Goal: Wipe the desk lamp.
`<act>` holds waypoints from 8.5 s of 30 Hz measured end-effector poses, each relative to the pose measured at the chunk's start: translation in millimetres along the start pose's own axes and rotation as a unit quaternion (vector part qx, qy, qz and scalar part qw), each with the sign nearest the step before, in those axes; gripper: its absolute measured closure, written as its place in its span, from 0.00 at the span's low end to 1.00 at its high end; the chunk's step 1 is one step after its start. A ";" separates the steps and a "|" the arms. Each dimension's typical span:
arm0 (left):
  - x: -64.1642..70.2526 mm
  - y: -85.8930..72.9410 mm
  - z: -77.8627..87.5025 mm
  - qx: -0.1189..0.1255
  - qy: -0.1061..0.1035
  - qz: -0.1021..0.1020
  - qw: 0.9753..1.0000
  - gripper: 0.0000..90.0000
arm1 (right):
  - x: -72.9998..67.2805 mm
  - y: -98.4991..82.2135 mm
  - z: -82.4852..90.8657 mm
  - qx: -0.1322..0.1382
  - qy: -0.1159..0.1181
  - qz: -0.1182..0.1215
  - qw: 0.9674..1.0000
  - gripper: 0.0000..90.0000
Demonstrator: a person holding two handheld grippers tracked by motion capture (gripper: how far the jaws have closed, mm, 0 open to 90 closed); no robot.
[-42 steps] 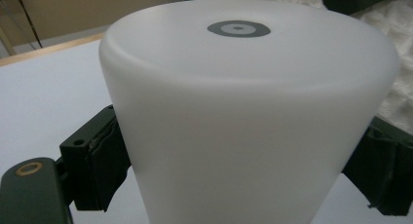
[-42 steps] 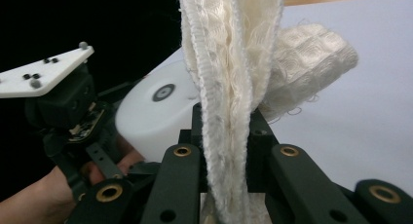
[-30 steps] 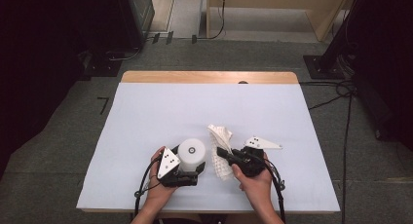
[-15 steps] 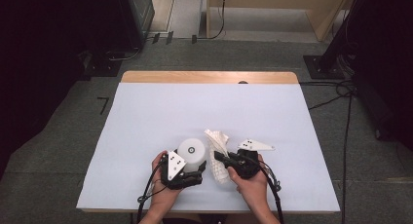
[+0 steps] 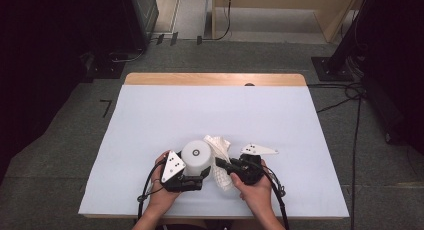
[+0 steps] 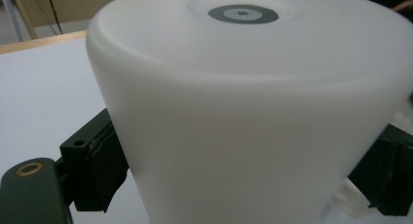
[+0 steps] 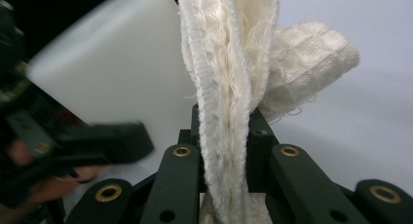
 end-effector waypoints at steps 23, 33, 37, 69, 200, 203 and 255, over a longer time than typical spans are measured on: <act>0.2 1.8 -2.2 -0.005 -0.016 -0.015 1.000 0.10 | 1.0 3.4 3.0 -0.008 0.005 -0.001 1.000 0.89; -1.3 -7.9 -9.2 -0.017 -0.014 -0.024 0.999 0.10 | -6.4 21.2 21.2 0.040 0.010 0.018 0.999 0.88; -5.3 -11.4 -9.1 -0.009 -0.025 -0.024 0.999 0.10 | 0.3 18.5 21.1 0.038 0.001 0.010 0.999 0.88; 10.7 -6.6 -7.4 -0.019 0.059 -0.002 0.998 0.10 | 7.1 1.9 9.0 0.011 -0.033 0.017 0.999 0.88; 5.5 -7.2 -4.4 -0.009 -0.036 -0.046 0.998 0.10 | -6.0 22.5 27.2 0.057 0.013 -0.002 0.998 0.88; 1.6 -8.4 -3.0 -0.010 -0.042 -0.035 0.998 0.10 | -0.2 20.5 26.4 0.054 0.003 -0.004 0.999 0.88; 14.5 5.3 1.1 -0.018 -0.018 -0.024 0.999 0.10 | -11.6 22.8 26.2 0.047 0.019 -0.005 0.999 0.88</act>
Point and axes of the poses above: each handheld gripper's, and its own axes: z roughly backward along the jaws, y roughly out of its top, x roughly to its right, the point moved 1 cm from there along -z, roughly forward along the jaws, and after that the axes turned 10 degrees about x, right-handed, at the moved point
